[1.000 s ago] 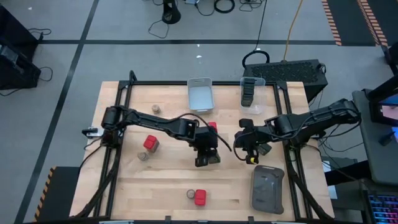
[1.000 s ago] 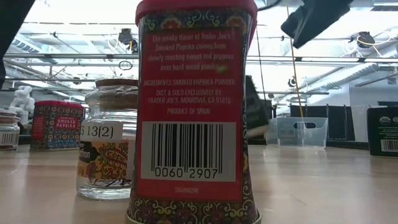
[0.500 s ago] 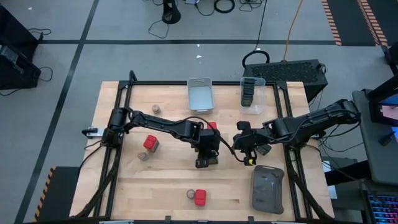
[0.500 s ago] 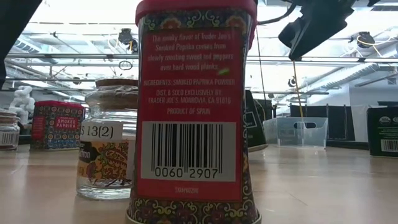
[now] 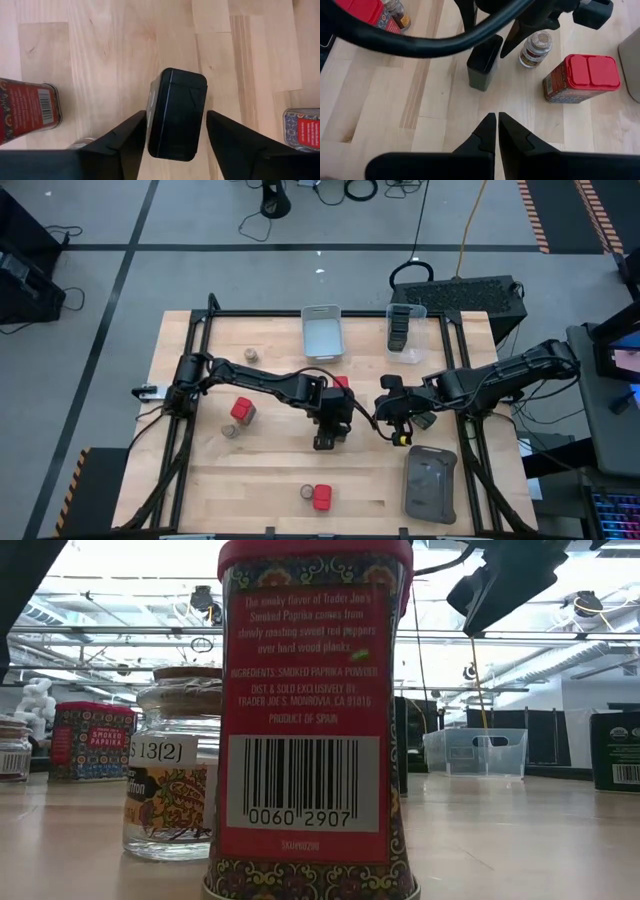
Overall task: Sort spices by type
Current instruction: Put the black seasoning can into the transparent bin
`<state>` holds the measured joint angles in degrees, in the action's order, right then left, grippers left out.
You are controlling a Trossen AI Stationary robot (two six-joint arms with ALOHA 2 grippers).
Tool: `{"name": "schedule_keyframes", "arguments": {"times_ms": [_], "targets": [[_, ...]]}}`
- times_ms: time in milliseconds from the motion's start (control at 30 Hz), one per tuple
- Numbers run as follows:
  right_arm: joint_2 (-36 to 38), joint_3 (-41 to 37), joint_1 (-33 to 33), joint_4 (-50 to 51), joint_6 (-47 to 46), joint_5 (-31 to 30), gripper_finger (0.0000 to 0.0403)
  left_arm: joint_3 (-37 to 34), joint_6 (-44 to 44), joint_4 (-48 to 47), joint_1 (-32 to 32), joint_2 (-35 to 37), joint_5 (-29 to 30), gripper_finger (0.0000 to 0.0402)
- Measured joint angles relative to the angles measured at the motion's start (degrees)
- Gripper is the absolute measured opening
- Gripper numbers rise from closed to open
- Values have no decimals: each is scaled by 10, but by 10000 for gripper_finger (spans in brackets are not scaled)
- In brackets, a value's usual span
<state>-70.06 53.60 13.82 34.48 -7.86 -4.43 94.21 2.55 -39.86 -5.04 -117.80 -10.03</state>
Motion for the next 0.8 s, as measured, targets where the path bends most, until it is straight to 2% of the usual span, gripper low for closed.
{"name": "schedule_keyframes", "arguments": {"times_ms": [167, 400, 500, 633, 800], "targets": [[0, 0, 0, 0, 0, 0, 0, 0, -15, -1, 0, 10, 0, 229], [0, 0, 0, -16, 0, 0, 0, 0, -34, -4, 0, 70, 0, 230], [0, 0, 0, -48, -3, 0, 0, -2, -46, -35, 0, 103, 0, 230], [-10, 0, 0, -89, -3, 0, 0, -51, -61, -34, 0, 167, 3, 231], [-39, 0, -4, -120, -36, -2, 0, -158, -45, 7, 11, 278, 18, 231]]}}
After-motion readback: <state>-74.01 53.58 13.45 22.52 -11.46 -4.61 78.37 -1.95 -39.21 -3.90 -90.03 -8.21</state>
